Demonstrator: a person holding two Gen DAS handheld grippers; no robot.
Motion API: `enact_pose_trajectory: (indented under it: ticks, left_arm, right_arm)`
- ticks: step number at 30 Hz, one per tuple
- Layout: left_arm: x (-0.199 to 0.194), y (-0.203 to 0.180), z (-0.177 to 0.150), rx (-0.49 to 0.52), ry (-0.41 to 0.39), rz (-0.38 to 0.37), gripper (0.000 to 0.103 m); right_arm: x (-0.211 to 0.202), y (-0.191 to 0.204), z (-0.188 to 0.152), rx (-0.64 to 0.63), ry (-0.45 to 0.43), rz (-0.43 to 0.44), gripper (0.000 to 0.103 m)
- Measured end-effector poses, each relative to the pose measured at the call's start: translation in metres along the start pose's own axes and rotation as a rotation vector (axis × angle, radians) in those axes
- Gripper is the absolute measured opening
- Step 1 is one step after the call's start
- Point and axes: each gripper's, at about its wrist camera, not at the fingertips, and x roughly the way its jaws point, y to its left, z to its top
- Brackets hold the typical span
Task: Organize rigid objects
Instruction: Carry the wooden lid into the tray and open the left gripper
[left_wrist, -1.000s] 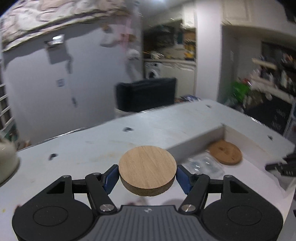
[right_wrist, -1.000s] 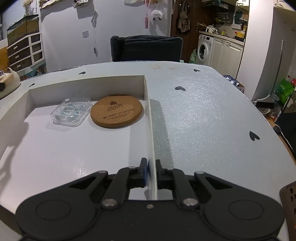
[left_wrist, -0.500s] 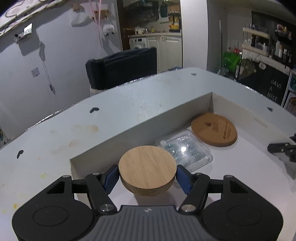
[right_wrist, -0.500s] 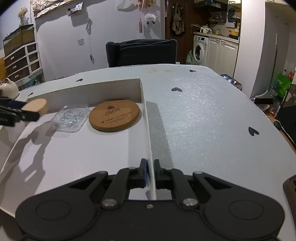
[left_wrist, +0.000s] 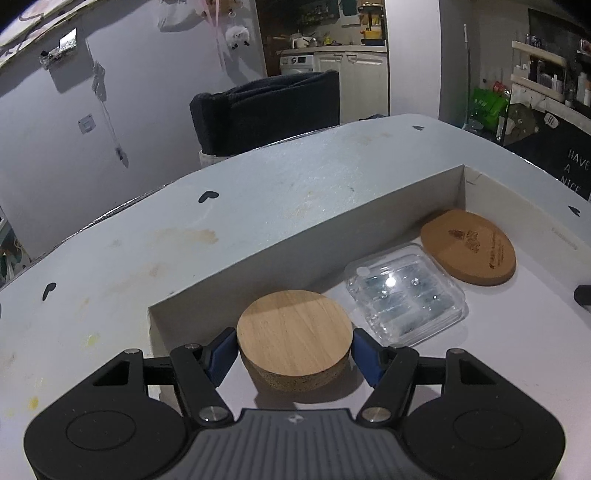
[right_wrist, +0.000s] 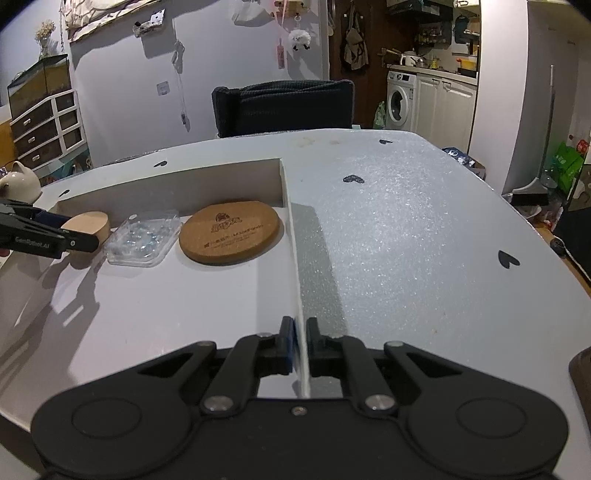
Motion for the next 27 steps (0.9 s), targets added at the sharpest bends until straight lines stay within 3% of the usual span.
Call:
enact_pose_trajectory:
  ticks: [3, 8, 18, 27]
  left_arm:
    - [0.001, 0.0, 0.001, 0.002, 0.012, 0.001, 0.068]
    - [0.0, -0.003, 0.001, 0.015, 0.008, 0.007, 0.083]
    - [-0.015, -0.002, -0.001, 0.001, -0.044, -0.005, 0.087]
    - [-0.066, -0.003, -0.012, -0.013, -0.159, -0.077, 0.087]
  right_arm:
    - [0.0, -0.001, -0.002, 0.003, -0.008, 0.008, 0.007]
    - [0.001, -0.008, 0.0, 0.037, 0.003, 0.04, 0.005]
    - [0.0, -0.001, -0.001, -0.018, 0.001, 0.01, 0.006]
    - [0.001, 0.001, -0.001, -0.02, 0.0, 0.008, 0.006]
